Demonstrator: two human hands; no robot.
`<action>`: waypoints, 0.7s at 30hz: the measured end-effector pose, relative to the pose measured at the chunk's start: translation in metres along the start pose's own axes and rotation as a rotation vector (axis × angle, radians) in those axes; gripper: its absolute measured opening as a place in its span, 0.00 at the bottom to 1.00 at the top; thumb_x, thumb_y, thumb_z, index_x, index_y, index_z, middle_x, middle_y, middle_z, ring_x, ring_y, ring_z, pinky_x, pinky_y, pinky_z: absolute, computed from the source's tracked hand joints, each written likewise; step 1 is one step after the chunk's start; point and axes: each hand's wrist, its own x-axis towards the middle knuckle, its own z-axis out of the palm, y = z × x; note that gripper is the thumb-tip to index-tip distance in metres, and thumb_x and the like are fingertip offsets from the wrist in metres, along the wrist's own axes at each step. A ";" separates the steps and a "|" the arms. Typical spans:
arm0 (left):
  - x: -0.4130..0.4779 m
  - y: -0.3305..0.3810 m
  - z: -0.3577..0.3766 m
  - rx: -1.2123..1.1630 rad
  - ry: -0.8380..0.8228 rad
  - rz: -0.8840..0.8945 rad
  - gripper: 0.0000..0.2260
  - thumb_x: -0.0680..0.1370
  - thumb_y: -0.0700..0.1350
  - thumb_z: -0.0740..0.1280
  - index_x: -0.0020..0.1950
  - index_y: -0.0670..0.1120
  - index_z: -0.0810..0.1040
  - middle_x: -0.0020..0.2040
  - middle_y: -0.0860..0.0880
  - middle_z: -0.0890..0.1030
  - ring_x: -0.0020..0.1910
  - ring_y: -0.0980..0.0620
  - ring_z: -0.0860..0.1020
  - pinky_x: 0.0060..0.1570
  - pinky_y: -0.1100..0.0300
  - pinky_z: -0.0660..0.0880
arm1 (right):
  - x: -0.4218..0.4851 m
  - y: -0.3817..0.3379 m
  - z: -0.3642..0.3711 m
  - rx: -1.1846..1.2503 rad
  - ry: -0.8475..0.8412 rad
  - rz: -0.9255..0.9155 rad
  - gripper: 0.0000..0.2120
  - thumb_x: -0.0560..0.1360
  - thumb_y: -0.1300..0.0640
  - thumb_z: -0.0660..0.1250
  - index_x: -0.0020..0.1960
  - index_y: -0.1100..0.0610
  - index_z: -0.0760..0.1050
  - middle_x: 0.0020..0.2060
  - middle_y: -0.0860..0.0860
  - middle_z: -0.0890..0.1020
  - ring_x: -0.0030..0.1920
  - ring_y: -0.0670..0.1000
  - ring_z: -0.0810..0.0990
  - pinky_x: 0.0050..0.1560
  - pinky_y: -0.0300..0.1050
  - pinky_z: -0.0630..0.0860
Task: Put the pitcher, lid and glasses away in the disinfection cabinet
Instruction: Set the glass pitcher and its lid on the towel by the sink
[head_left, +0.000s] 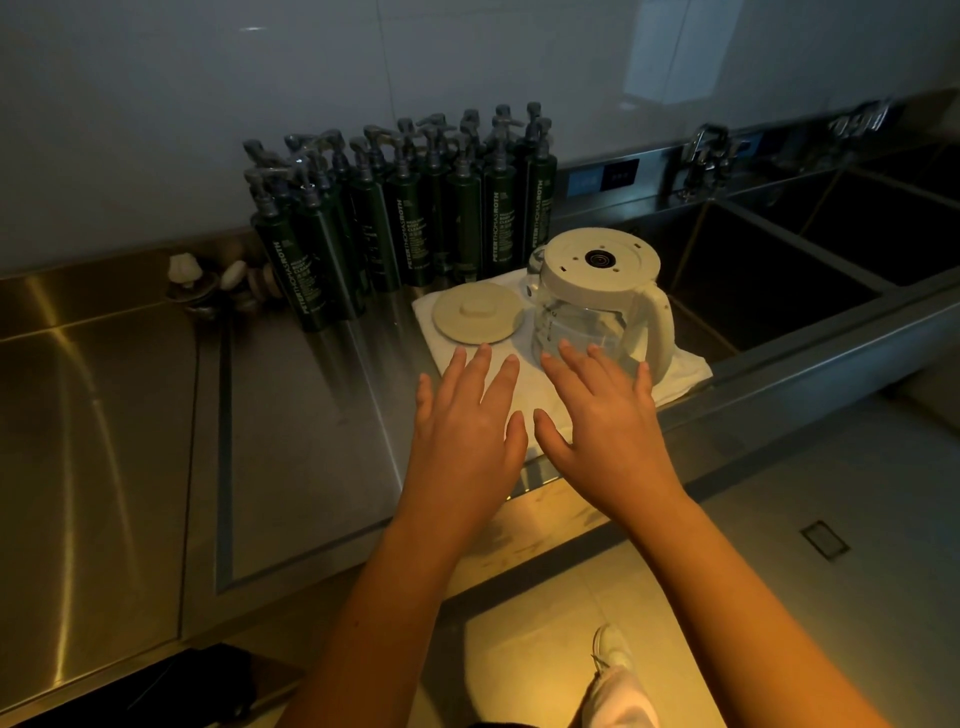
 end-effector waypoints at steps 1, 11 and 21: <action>0.000 0.000 0.000 -0.003 -0.007 -0.002 0.23 0.78 0.48 0.56 0.73 0.46 0.64 0.74 0.43 0.62 0.75 0.44 0.55 0.67 0.50 0.40 | -0.001 0.000 0.000 0.001 -0.002 0.003 0.23 0.72 0.51 0.68 0.66 0.57 0.72 0.65 0.57 0.74 0.67 0.61 0.70 0.65 0.66 0.53; -0.001 0.001 0.000 -0.021 -0.016 -0.013 0.23 0.79 0.51 0.53 0.75 0.49 0.59 0.76 0.47 0.57 0.76 0.48 0.50 0.66 0.55 0.36 | -0.003 0.003 -0.001 0.014 0.017 0.006 0.22 0.72 0.52 0.67 0.64 0.57 0.74 0.64 0.57 0.75 0.66 0.61 0.71 0.64 0.67 0.54; 0.002 -0.001 0.000 0.021 -0.066 -0.023 0.23 0.81 0.48 0.55 0.76 0.51 0.54 0.77 0.50 0.52 0.76 0.52 0.45 0.65 0.57 0.33 | -0.001 0.002 0.001 -0.005 0.049 -0.004 0.21 0.70 0.49 0.63 0.61 0.57 0.76 0.61 0.57 0.77 0.63 0.61 0.74 0.61 0.64 0.53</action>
